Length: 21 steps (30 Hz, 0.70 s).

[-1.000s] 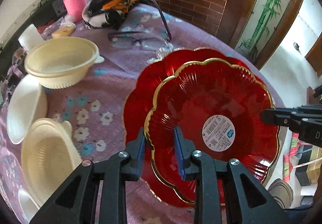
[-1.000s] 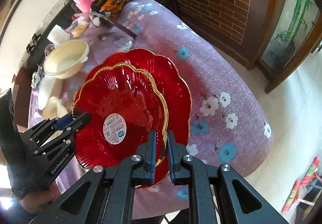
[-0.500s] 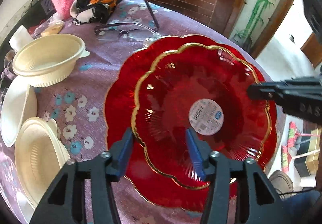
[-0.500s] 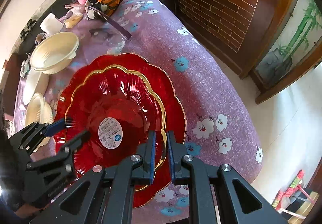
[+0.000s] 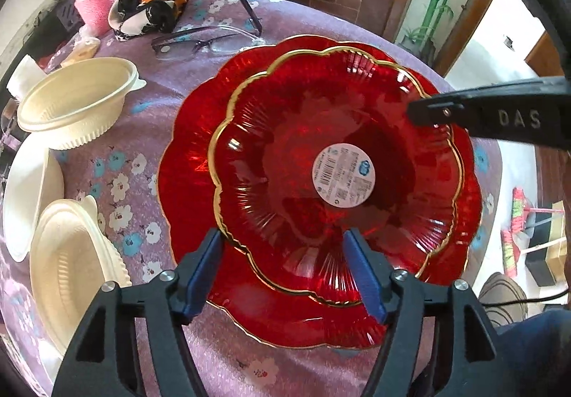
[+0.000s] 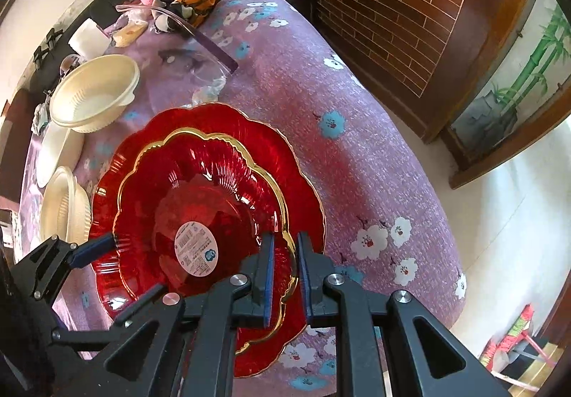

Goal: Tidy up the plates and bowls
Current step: 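Lower the small red plate into the large red plate, then open the left gripper and withdraw from the stacked red plates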

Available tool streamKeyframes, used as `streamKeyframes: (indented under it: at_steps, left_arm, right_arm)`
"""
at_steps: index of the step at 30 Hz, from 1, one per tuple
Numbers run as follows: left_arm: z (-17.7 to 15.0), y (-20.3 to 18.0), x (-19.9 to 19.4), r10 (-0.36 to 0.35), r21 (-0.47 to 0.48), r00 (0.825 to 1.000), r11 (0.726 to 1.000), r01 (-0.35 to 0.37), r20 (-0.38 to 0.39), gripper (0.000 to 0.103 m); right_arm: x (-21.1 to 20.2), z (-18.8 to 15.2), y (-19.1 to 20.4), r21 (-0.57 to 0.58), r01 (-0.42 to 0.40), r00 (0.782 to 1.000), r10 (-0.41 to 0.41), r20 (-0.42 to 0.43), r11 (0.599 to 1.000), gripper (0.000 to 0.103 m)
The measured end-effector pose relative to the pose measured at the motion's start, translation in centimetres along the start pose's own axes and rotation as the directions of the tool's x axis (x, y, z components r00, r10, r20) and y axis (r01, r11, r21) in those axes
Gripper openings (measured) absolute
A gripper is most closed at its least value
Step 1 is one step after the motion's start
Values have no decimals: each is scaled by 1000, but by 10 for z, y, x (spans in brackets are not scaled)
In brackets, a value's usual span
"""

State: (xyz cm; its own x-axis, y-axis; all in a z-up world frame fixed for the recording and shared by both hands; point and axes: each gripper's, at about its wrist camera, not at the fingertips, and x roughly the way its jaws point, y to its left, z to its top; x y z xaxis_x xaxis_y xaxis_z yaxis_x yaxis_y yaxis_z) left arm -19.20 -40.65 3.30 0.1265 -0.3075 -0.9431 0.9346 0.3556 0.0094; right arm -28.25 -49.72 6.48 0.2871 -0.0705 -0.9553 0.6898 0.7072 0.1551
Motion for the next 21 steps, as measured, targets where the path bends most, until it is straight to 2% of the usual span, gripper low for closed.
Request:
streamKeyframes:
  at_steps: [5,6,7,15,21]
  left_arm:
    - [-2,-2,-6,-3,10,1000,1000,3,-4,73]
    - [-3,-2,-9,-1,12,1000,1000,1,-1,80]
    - [-4,-3,-11,-8,12,1000,1000,8,5,82]
    - [-10,1,-27,-30,-4,999,1000,30,37,82]
    - [-20,13,-48,-56,-48,994,997,61,96,82]
  right_arm:
    - [1,3,1,-6,-2,1000,2,-3,1000,15]
    - [1,3,2,-7,-2,1000,2,-3,1000,15]
    - [1,3,2,-7,-1,1000,1,-1,1000,14]
    - [3,6,7,-21,1,1000,-1,7,1000,12]
    - [-21,10,9,-10,-12,996,13,85,1000,13]
